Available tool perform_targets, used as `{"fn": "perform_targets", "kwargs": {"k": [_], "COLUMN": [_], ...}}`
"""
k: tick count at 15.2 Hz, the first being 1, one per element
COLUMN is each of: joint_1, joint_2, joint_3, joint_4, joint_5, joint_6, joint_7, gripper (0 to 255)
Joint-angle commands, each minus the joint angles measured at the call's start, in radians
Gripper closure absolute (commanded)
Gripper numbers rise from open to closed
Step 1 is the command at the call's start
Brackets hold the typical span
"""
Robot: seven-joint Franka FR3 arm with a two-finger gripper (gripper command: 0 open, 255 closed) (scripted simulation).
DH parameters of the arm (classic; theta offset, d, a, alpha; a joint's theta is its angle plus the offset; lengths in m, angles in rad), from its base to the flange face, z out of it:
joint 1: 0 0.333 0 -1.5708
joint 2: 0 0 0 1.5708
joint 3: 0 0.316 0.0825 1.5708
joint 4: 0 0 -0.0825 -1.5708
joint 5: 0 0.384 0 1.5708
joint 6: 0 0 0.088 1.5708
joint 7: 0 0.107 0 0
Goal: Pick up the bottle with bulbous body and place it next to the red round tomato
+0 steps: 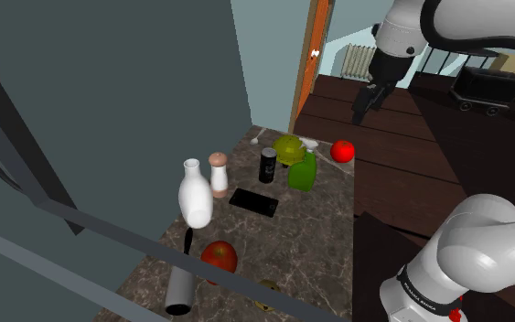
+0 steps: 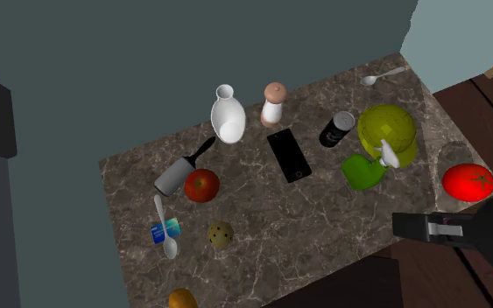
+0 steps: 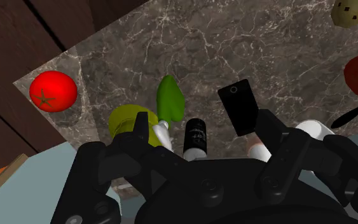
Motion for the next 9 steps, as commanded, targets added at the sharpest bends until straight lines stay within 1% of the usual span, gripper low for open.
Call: {"fn": "perform_targets", "kwargs": {"k": [1,9], "joint_1": [0.000,0.035], "joint_2": [0.000,0.213], "joint_3": [0.000,0.100], "joint_4": [0.000,0.046], "joint_5": [0.000,0.070], "joint_6": [0.000,0.145], "joint_7": [0.000,0.118], "gripper": [0,0]}}
